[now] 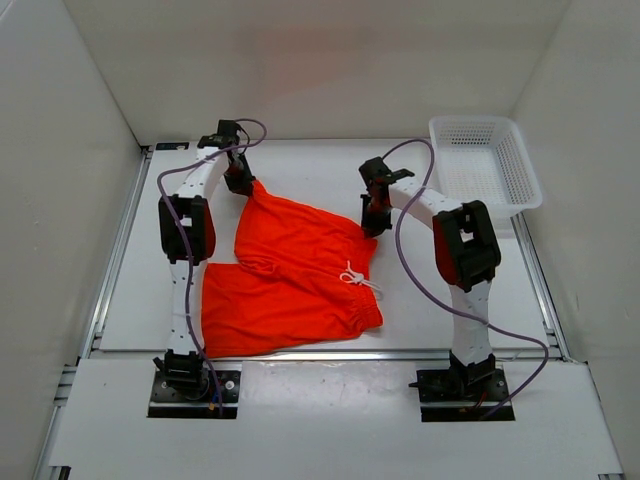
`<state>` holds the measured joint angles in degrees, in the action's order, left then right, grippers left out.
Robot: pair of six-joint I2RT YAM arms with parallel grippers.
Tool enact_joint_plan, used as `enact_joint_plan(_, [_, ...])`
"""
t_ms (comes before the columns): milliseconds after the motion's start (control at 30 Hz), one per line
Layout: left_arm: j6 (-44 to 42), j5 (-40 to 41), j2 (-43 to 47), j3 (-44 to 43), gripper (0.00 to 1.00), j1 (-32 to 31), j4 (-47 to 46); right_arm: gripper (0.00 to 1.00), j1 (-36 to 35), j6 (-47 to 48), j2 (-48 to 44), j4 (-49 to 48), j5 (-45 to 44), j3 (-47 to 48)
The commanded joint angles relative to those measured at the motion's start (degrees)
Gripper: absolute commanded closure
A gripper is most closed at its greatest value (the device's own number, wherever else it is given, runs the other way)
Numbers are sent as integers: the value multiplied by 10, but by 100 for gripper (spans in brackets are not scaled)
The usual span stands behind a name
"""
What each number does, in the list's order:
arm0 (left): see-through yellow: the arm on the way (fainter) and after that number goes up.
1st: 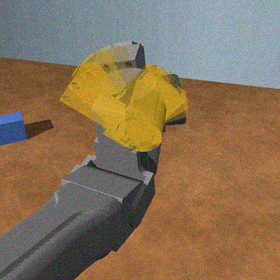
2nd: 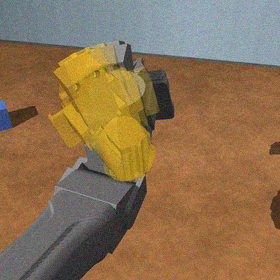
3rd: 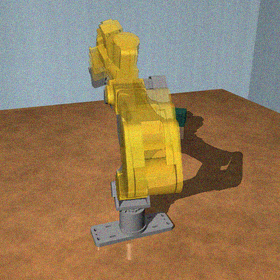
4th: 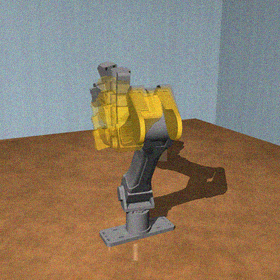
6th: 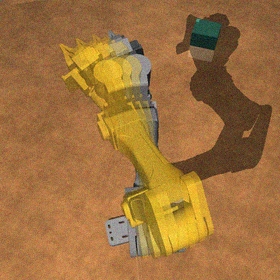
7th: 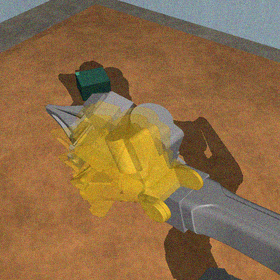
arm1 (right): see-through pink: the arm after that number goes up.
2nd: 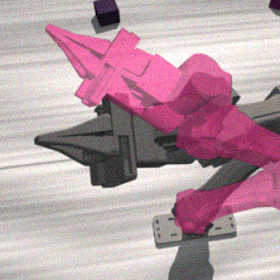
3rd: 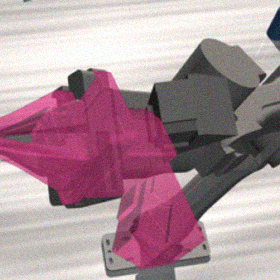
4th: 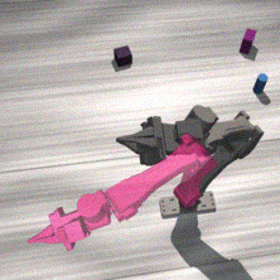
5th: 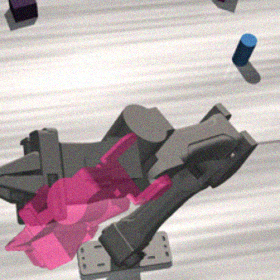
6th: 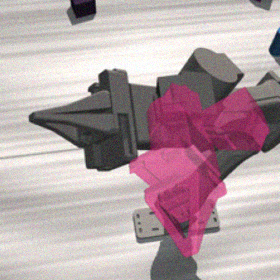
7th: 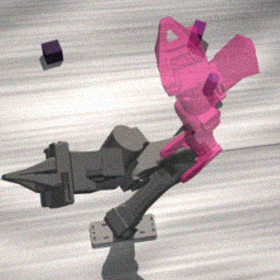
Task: Fold and stack the shorts
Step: Flatten the shorts out
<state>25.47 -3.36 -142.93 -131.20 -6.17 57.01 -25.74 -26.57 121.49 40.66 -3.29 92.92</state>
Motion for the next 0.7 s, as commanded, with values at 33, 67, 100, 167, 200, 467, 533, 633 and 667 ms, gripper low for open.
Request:
enact_joint_plan(33, [3,-4,107,11,90,14,1,100,0,5,-74,3,-25,1])
enact_joint_plan(67, [3,-4,125,18,90,14,1,100,0,5,-97,3,-32,-12])
enact_joint_plan(100, [3,4,145,26,90,20,1,100,0,5,-109,3,-37,-12])
enact_joint_plan(167, [3,15,209,59,90,20,1,100,0,-1,-149,3,-54,-35])
enact_joint_plan(200, [3,15,234,74,90,20,1,100,0,-1,-164,3,-54,-44])
enact_joint_plan(467, [30,78,508,283,90,5,19,100,-11,-16,-331,3,-95,-141])
enact_joint_plan(533, [36,78,539,315,90,5,19,100,-11,-16,-359,3,-95,-161])
enact_joint_plan(633, [42,78,553,315,90,-8,19,100,-11,-22,-367,3,-105,-167])
enact_joint_plan(667, [49,92,553,298,90,-9,25,100,-11,-22,-367,3,-105,-167])
